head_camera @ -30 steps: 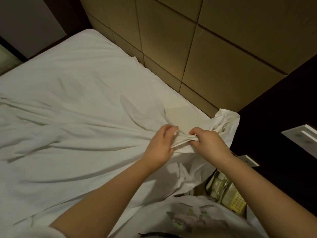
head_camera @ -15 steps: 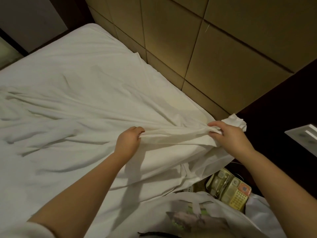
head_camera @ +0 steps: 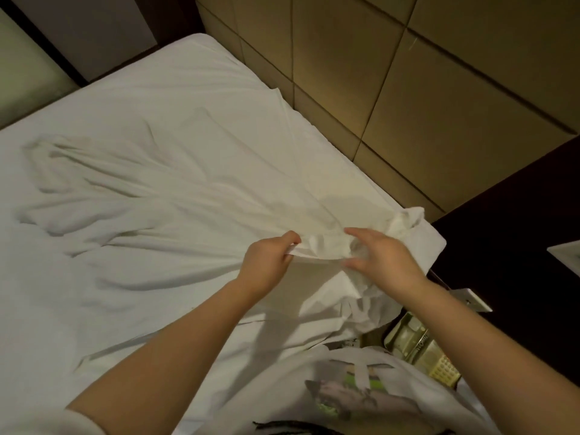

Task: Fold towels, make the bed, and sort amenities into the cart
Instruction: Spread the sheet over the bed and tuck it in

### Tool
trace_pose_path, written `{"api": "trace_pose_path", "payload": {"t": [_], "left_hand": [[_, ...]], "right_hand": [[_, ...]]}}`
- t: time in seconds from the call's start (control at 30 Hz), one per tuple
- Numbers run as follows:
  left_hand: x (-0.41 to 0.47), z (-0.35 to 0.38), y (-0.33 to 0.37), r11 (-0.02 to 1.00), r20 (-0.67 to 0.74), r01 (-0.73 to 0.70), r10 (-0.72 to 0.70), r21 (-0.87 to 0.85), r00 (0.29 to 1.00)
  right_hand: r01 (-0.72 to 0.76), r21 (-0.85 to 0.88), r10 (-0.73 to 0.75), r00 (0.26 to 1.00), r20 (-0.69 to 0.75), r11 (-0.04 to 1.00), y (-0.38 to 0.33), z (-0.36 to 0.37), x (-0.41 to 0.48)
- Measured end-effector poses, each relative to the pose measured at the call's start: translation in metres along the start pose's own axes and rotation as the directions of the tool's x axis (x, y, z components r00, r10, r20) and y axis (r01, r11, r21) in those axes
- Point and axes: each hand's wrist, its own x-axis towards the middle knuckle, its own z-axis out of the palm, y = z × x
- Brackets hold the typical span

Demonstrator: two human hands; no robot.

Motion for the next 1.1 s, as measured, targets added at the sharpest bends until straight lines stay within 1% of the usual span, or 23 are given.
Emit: {"api": "trace_pose_path", "payload": {"t": [0.07, 0.1, 0.13, 0.2, 0.27, 0.37, 0.47, 0.63, 0.73, 0.83, 0.9, 0.93, 1.0, 1.07, 1.1], "left_hand": [[-0.007, 0.001, 0.014, 0.996, -0.027, -0.074, 0.073, -0.050, 0.997], [-0.011, 0.001, 0.023, 0.992, -0.031, -0.096, 0.094, -0.081, 0.995], [-0.013, 0.001, 0.031, 0.990, -0.022, -0.093, 0.091, -0.110, 0.996], [-0.017, 0.002, 0.041, 0.988, -0.017, -0.041, 0.039, -0.151, 0.999], [-0.018, 0.002, 0.038, 0.992, -0.040, 0.025, -0.030, -0.124, 0.999], [-0.025, 0.003, 0.013, 0.985, -0.011, 0.168, -0.168, -0.041, 0.986], [-0.036, 0.003, -0.011, 0.962, 0.001, 0.271, -0.271, -0.031, 0.963], [-0.046, 0.002, -0.037, 0.919, -0.072, 0.393, -0.391, 0.014, 0.917], [-0.056, 0.000, -0.055, 0.899, -0.092, 0.436, -0.431, 0.040, 0.898], [-0.059, -0.007, -0.057, 0.920, -0.129, 0.393, -0.391, -0.015, 0.911], [-0.057, -0.015, -0.046, 0.947, -0.147, 0.315, -0.321, -0.059, 0.936], [-0.056, -0.019, -0.038, 0.963, -0.151, 0.259, -0.267, -0.068, 0.952], [-0.054, -0.024, -0.018, 0.990, -0.176, 0.133, -0.139, -0.047, 0.974], [-0.056, -0.028, 0.007, 1.000, -0.190, 0.010, -0.014, -0.025, 0.982], [-0.059, -0.027, 0.018, 0.999, -0.184, -0.042, 0.038, -0.019, 0.982]], "right_hand": [[0.139, -0.017, -0.137, 0.986, 0.090, 0.990, -0.022, 0.018, -0.002], [0.165, -0.029, -0.161, 0.980, 0.120, 0.986, -0.031, 0.026, -0.002], [0.157, -0.040, -0.150, 0.980, 0.132, 0.987, -0.037, 0.032, 0.000], [0.132, -0.093, -0.123, 0.987, 0.099, 0.987, -0.043, 0.037, 0.003], [0.167, -0.162, -0.160, 0.986, 0.050, 0.973, -0.040, 0.034, 0.005], [0.170, -0.130, -0.175, 0.984, -0.032, 0.977, -0.030, 0.022, 0.003], [0.129, -0.065, -0.135, 0.985, -0.105, 0.989, -0.021, 0.014, 0.001], [0.011, 0.075, 0.006, 0.974, -0.226, 0.997, -0.012, 0.005, 0.002], [-0.059, 0.116, 0.088, 0.959, -0.270, 0.992, -0.007, -0.003, 0.003], [-0.095, 0.080, 0.113, 0.958, -0.264, 0.992, -0.002, -0.007, 0.003], [-0.087, 0.007, 0.087, 0.972, -0.220, 0.996, -0.006, -0.006, 0.002], [-0.050, -0.020, 0.045, 0.983, -0.179, 0.999, -0.011, -0.004, 0.000], [0.104, -0.049, -0.107, 0.992, -0.072, 0.993, -0.025, 0.005, -0.006], [0.273, -0.081, -0.271, 0.962, 0.034, 0.959, -0.042, 0.018, -0.013], [0.333, -0.080, -0.328, 0.942, 0.071, 0.940, -0.049, 0.024, -0.016]]}}
